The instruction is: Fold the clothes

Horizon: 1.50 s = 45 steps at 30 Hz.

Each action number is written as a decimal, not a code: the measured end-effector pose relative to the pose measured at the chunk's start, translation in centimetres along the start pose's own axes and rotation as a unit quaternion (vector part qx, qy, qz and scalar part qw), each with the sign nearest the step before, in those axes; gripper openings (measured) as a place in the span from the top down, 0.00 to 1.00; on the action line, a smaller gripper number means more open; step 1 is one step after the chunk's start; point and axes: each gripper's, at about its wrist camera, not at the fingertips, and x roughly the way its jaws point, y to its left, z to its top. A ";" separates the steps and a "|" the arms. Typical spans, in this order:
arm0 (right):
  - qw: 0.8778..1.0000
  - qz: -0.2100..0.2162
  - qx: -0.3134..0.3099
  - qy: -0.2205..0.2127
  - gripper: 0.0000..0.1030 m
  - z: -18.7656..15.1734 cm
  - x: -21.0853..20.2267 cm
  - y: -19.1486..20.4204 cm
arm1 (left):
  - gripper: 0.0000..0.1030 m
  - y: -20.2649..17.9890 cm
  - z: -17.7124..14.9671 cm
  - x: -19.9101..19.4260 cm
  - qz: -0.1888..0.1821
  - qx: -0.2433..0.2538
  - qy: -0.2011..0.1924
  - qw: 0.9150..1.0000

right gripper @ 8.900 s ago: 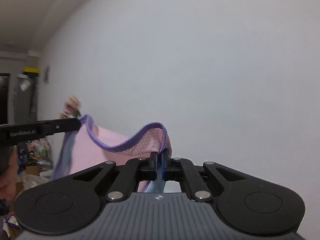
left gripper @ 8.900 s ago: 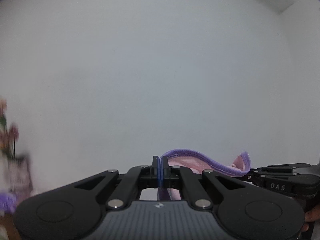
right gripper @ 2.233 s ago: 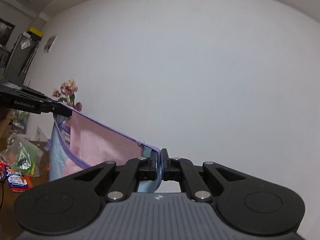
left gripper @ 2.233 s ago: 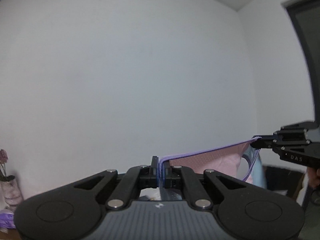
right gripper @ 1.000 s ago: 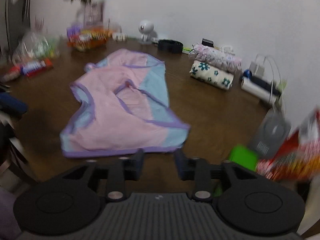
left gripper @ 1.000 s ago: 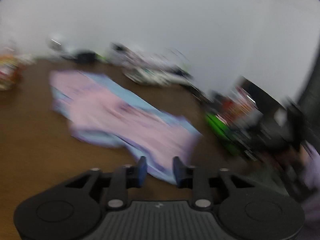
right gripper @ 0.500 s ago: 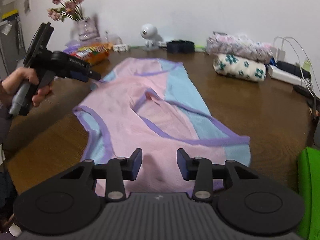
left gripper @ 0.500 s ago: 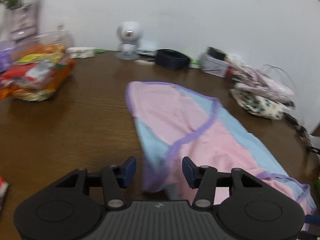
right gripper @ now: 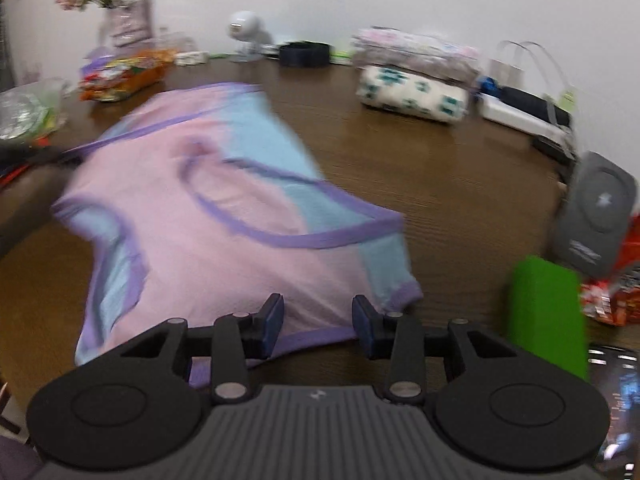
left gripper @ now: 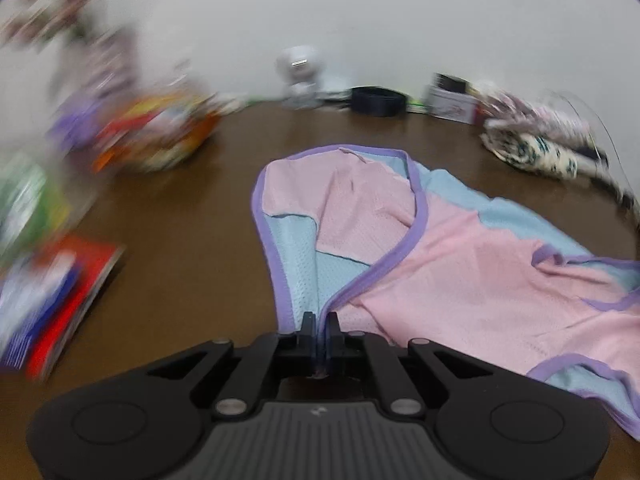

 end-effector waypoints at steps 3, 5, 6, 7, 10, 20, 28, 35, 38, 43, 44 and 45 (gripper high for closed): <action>0.999 -0.043 -0.010 0.001 0.64 0.8 0.8 -0.6 | 0.85 3.2 -2.2 -4.6 -0.017 -0.062 -0.002 0.998; 0.998 -0.067 -0.019 -0.003 0.63 1.6 1.8 -1.1 | 0.64 5.2 -2.5 -5.9 -0.007 -0.075 -0.009 0.997; 0.997 -0.078 -0.021 -0.005 0.61 2.1 2.2 -1.2 | 0.51 5.8 -2.4 -5.9 0.004 -0.069 -0.011 0.998; 0.996 -0.088 -0.021 -0.006 0.61 2.6 2.6 -1.2 | 0.46 6.3 -2.3 -5.9 0.014 -0.063 -0.013 0.998; 0.994 -0.101 -0.020 -0.018 0.66 3.8 2.9 -0.9 | 0.48 7.3 -1.8 -6.1 0.013 -0.059 -0.010 0.998; 0.989 0.123 -0.072 -0.043 0.62 0.0 -2.5 10.0 | 0.45 4.5 -2.7 -4.5 -0.106 0.032 -0.003 0.994; 0.992 0.094 -0.084 0.018 0.86 -2.4 -3.4 6.1 | 0.45 4.1 -4.5 -5.1 -0.172 0.067 0.014 0.983; 0.999 0.018 -0.001 -0.039 0.63 -3.4 -6.7 2.1 | 0.44 1.3 -5.3 -7.0 -0.221 0.126 -0.010 0.967; 0.994 0.082 -0.009 -0.066 0.50 -3.4 -7.0 4.4 | 0.40 0.4 -4.9 -7.2 -0.244 0.132 -0.023 0.961; 0.989 0.137 -0.026 -0.045 0.50 -3.3 -5.2 7.3 | 0.40 -1.8 -5.5 -6.5 -0.271 0.161 -0.002 0.949; 0.988 0.147 -0.028 -0.044 0.50 -3.3 -5.1 7.7 | 0.40 -1.9 -5.6 -6.3 -0.272 0.161 0.000 0.949; 0.986 0.156 -0.030 -0.043 0.50 -3.2 -5.1 8.0 | 0.41 -2.0 -5.8 -6.1 -0.274 0.161 0.002 0.948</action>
